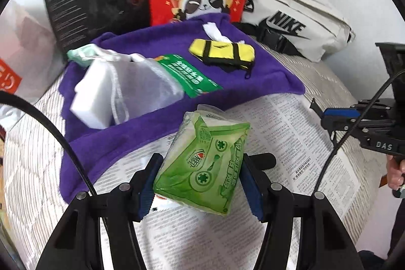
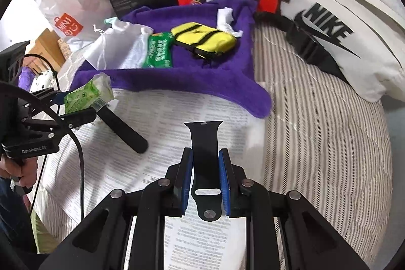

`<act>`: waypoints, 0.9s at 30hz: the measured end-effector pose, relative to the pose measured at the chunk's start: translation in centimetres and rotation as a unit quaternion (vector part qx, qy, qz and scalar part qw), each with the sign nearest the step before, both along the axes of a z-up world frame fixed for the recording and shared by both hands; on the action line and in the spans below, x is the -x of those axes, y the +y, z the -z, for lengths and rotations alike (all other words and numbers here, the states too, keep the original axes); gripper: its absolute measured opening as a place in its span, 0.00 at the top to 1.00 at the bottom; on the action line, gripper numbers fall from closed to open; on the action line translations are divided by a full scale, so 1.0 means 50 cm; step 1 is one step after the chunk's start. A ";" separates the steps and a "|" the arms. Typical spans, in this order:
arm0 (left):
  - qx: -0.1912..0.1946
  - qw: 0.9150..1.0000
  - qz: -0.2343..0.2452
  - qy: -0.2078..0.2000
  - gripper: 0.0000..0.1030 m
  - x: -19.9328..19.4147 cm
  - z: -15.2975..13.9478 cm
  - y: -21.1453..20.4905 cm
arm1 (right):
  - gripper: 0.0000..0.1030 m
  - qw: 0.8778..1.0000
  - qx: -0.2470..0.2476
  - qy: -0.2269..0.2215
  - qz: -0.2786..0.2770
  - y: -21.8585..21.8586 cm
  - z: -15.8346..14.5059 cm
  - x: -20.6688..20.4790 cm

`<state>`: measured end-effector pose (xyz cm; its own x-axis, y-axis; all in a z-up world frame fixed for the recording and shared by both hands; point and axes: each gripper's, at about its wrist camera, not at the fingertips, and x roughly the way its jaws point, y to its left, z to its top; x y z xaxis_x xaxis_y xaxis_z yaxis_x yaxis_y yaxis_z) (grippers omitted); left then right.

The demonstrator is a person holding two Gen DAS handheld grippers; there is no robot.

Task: Organize soft objects
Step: 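Carry the watch strap and wet-wipe pack over the purple towel with both grippers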

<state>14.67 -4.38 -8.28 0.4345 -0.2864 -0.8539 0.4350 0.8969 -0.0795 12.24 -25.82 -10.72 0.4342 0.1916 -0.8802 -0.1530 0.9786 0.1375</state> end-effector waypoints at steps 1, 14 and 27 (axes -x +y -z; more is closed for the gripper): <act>0.003 1.000 -0.005 -0.001 0.43 0.002 -0.006 0.007 | 0.80 1.000 -0.001 0.000 -0.003 0.004 -0.001 -0.002; 0.021 0.998 -0.054 -0.013 0.43 -0.010 -0.069 0.073 | 0.80 0.999 -0.015 -0.017 -0.036 0.047 -0.038 -0.054; 0.019 0.997 -0.077 -0.022 0.43 -0.080 -0.102 0.117 | 0.80 0.998 -0.018 -0.036 -0.046 0.082 -0.075 -0.191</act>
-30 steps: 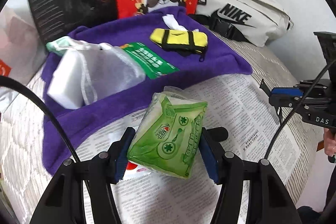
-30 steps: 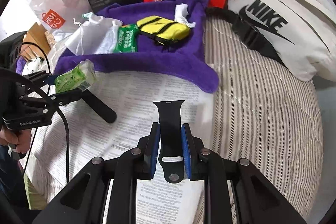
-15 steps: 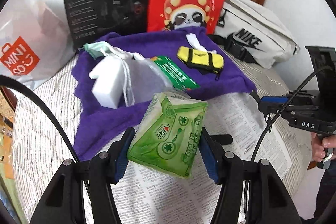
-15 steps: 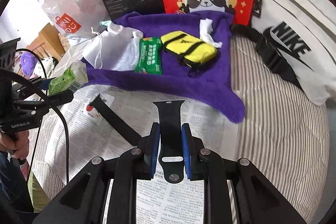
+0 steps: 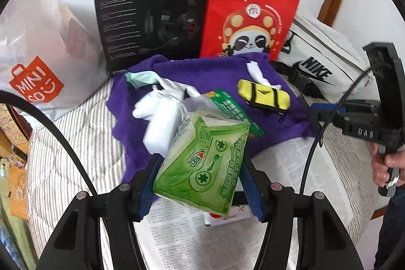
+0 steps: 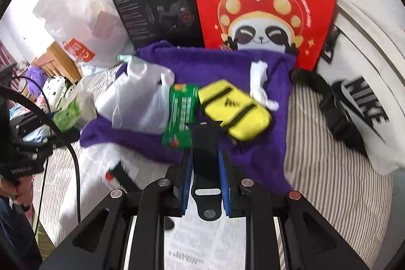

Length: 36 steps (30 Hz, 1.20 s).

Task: Organize soft objects
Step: 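Carry the watch strap and wet-wipe pack over the purple towel with both grippers, then lower the strap onto the towel and open the right gripper while the left gripper holds the wipe pack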

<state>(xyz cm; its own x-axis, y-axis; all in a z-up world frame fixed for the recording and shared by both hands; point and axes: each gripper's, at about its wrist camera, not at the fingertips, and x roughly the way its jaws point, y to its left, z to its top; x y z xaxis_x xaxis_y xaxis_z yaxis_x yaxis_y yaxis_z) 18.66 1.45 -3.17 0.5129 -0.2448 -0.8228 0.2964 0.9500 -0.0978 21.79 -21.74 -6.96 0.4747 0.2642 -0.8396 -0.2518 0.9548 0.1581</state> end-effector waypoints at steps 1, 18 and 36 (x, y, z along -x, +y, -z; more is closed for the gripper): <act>0.000 1.000 -0.003 0.001 0.43 -0.005 0.000 0.004 | 0.80 1.000 -0.001 -0.001 -0.001 0.004 -0.003 -0.012; 0.019 1.000 -0.024 -0.001 0.43 -0.084 0.002 0.083 | 0.80 1.000 0.005 0.015 -0.014 0.100 0.044 -0.210; 0.036 0.999 -0.024 0.002 0.43 -0.150 0.010 0.110 | 0.80 0.998 0.030 0.058 -0.016 0.153 0.163 -0.335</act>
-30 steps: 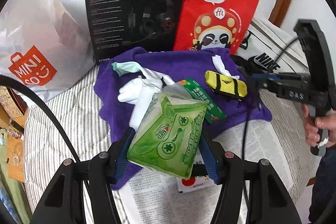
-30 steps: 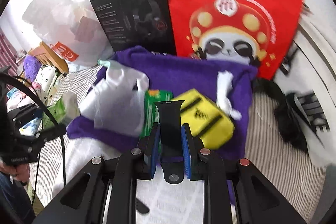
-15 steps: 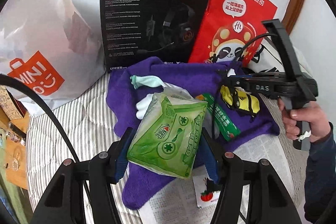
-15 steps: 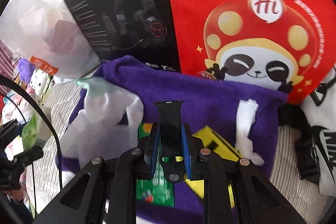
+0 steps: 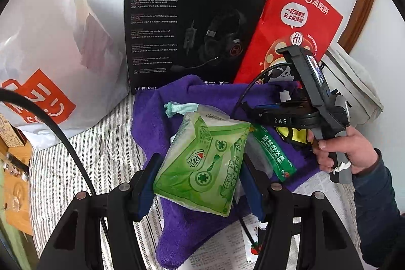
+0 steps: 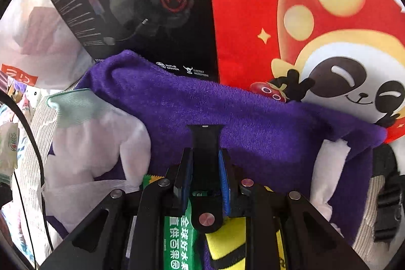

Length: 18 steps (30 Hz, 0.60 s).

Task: Organize soft objects
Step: 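Lower the strap onto the towel and open the right gripper while the left gripper holds the wipe pack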

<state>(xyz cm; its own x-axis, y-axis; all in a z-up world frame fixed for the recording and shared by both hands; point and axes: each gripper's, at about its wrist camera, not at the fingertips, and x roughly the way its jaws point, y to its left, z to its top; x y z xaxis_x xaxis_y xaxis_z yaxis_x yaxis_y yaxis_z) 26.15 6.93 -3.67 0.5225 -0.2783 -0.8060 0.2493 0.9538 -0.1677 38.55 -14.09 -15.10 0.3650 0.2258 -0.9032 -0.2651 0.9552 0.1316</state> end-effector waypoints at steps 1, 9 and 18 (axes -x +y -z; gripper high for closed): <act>0.000 1.000 -0.001 0.001 0.43 -0.001 0.002 0.001 | 0.80 1.000 0.000 -0.001 -0.001 0.003 0.002 -0.001; -0.001 1.000 -0.002 0.007 0.43 -0.005 0.009 -0.004 | 0.62 1.000 -0.016 0.011 -0.010 -0.008 0.001 -0.004; -0.010 1.000 -0.006 0.002 0.43 0.016 -0.011 -0.009 | 0.50 1.000 -0.016 -0.007 -0.008 -0.048 -0.052 0.062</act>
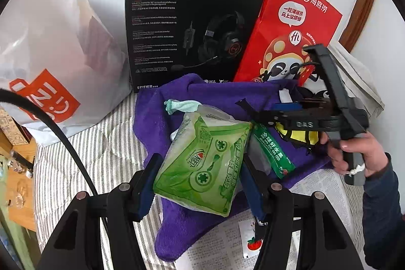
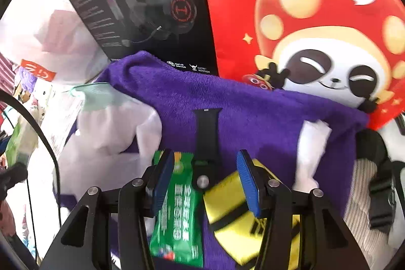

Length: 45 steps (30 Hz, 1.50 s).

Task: Organize soft objects
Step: 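Lower the strap onto the towel and open the right gripper while the left gripper holds the wipe pack, then lower the wet-wipe pack onto the towel and open the left gripper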

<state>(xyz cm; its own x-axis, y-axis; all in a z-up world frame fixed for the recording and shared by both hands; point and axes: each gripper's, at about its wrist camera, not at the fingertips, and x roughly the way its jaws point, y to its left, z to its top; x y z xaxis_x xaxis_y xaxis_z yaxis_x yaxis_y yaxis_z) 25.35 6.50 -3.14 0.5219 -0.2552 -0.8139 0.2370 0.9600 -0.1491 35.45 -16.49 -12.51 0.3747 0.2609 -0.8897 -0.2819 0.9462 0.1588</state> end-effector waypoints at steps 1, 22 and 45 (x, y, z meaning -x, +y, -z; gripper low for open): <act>0.000 1.000 -0.001 0.000 0.43 0.003 -0.003 -0.001 | 0.50 1.000 0.001 -0.002 0.002 0.000 -0.012 0.008; -0.042 0.997 0.051 0.034 0.43 -0.137 0.089 -0.223 | 0.50 0.997 -0.019 -0.027 0.071 -0.194 -0.062 0.258; -0.131 0.988 0.043 0.073 0.33 -0.200 0.187 -0.292 | 0.50 0.995 -0.040 -0.029 0.086 -0.222 -0.068 0.367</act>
<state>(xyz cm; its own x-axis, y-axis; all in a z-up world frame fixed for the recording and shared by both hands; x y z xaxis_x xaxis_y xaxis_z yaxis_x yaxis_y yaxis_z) 35.33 -8.12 -12.49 0.3790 -0.0639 -0.9232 0.3139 0.9473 0.0633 17.08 -27.57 -9.12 0.4708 0.2575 -0.8438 -0.1272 0.9663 0.2239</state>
